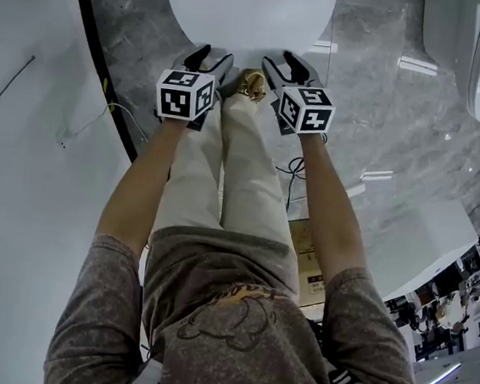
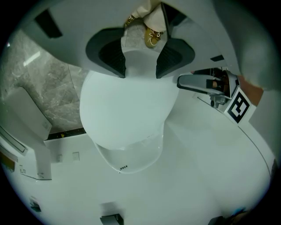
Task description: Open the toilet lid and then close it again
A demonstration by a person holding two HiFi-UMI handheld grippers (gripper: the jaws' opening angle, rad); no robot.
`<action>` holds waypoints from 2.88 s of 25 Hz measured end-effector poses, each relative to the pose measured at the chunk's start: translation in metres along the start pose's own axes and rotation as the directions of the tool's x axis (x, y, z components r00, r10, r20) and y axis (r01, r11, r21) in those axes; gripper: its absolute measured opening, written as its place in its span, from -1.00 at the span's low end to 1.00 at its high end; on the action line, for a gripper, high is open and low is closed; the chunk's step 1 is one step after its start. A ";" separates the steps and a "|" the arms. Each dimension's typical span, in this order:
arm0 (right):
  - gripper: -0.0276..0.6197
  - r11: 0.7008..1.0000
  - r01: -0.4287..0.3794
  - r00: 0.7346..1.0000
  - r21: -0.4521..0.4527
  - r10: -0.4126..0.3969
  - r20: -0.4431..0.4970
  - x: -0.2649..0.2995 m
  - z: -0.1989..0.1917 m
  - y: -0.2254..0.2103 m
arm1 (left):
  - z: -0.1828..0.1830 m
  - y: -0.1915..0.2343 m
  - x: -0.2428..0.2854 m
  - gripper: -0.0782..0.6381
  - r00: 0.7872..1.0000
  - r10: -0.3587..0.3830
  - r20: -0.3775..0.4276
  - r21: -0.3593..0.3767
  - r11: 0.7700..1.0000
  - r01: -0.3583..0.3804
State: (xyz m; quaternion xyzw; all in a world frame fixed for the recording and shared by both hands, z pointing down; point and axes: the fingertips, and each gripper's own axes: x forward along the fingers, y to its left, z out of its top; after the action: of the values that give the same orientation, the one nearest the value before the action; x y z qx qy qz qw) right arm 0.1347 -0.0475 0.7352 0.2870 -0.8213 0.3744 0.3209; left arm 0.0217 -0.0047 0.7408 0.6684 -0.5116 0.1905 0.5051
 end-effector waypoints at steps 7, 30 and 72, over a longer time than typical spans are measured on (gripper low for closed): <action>-0.36 0.997 0.034 0.999 0.063 -0.034 -0.003 -0.003 0.000 -0.005 | -0.001 -0.001 -0.002 -0.12 1.000 0.014 -0.018 0.014 1.000 -0.014; -0.44 0.985 -0.015 0.908 -0.172 0.085 0.410 -0.296 0.274 0.178 | 0.254 -0.176 -0.340 -0.12 0.919 -0.152 0.364 0.264 0.963 0.055; -0.83 0.960 0.097 0.749 -0.264 0.105 0.654 -0.376 0.275 0.230 | 0.246 -0.186 -0.438 -0.76 0.754 -0.187 0.629 0.349 0.935 -0.059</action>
State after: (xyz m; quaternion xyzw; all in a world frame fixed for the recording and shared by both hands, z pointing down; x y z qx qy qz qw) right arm 0.1216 -0.0527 0.2156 0.3505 -0.9266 0.1284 0.0459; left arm -0.0570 -0.0097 0.2113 0.7883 -0.5897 0.0149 0.1749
